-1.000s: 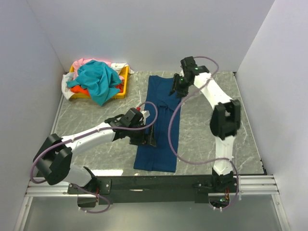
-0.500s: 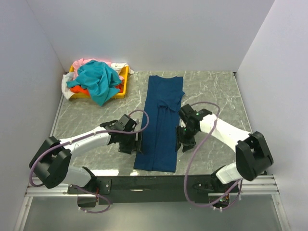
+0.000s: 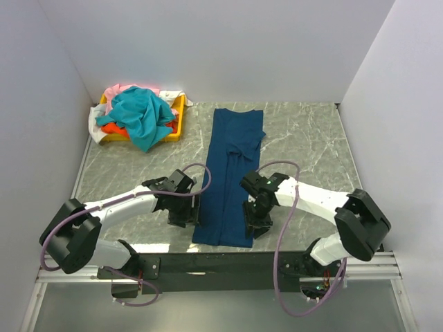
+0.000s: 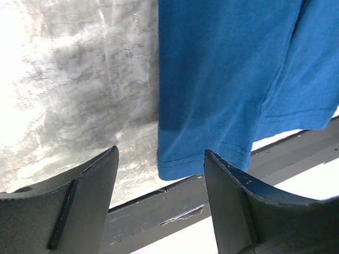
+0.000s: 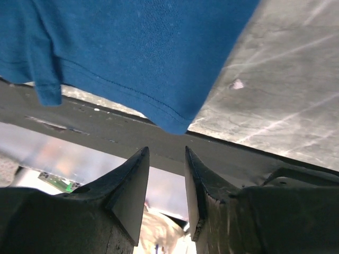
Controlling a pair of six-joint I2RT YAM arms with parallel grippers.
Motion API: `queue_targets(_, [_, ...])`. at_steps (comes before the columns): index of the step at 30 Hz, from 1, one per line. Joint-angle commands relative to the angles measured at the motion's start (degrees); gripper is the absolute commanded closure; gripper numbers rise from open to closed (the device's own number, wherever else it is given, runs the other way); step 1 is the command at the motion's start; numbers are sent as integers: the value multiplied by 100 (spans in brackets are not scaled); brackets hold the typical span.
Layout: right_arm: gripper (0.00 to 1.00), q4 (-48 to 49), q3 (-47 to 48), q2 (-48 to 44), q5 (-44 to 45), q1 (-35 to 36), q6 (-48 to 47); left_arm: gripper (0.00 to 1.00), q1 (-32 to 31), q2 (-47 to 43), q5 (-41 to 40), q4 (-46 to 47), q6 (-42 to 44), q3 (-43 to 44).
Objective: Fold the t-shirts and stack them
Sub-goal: Fold the tshirt
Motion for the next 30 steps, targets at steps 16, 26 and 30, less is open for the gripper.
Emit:
queue_targets(16, [61,219,117,1013,277,602,327,28,4,88,239,94,-22,-50])
queue_targets(26, [84,316,-24,978,338,602,371,29,-110,290,63,-3,-128,-7])
queue_targets(30, [88,386,-164,899,250,594,406,34,-216,431,-7,-38,-180,-15])
